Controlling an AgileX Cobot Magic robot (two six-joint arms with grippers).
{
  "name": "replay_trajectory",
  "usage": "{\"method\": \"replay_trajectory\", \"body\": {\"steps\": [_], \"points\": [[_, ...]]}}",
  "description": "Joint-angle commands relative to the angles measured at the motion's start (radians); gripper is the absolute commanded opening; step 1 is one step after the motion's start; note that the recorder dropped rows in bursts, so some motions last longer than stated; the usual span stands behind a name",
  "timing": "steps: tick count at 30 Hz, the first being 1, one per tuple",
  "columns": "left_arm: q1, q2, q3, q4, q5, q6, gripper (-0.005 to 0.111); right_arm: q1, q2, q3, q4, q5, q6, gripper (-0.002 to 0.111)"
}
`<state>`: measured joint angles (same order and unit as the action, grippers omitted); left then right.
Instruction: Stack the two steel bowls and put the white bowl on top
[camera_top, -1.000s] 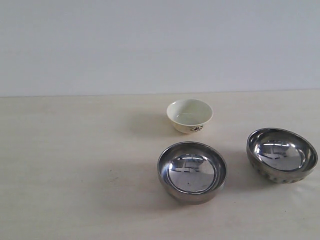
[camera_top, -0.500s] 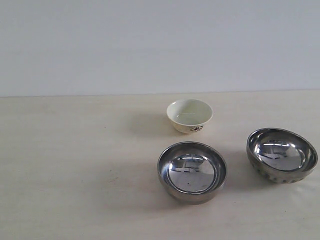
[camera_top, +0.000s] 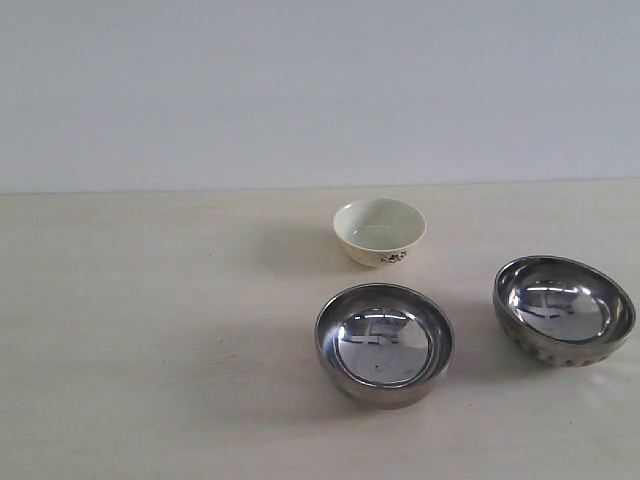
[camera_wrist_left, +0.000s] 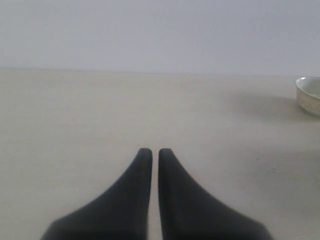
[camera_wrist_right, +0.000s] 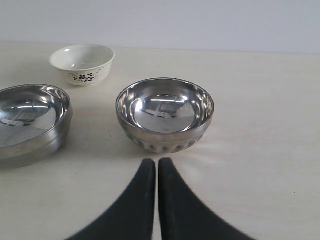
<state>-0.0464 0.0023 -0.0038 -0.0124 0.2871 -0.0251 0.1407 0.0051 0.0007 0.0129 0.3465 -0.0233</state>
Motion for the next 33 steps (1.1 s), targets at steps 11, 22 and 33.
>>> {"method": "replay_trajectory", "body": {"steps": [11,22,33], "points": [[0.002,-0.002,0.004,0.002,0.003,-0.052,0.004,-0.001,-0.005,-0.001,0.0,-0.009,-0.002,0.0],[0.002,-0.002,0.004,0.002,0.003,-0.052,0.004,-0.001,-0.005,-0.001,0.0,-0.009,-0.002,0.0],[0.002,-0.002,0.004,0.002,0.002,-0.052,0.004,-0.001,-0.005,-0.001,0.0,-0.009,-0.002,0.0]]}}
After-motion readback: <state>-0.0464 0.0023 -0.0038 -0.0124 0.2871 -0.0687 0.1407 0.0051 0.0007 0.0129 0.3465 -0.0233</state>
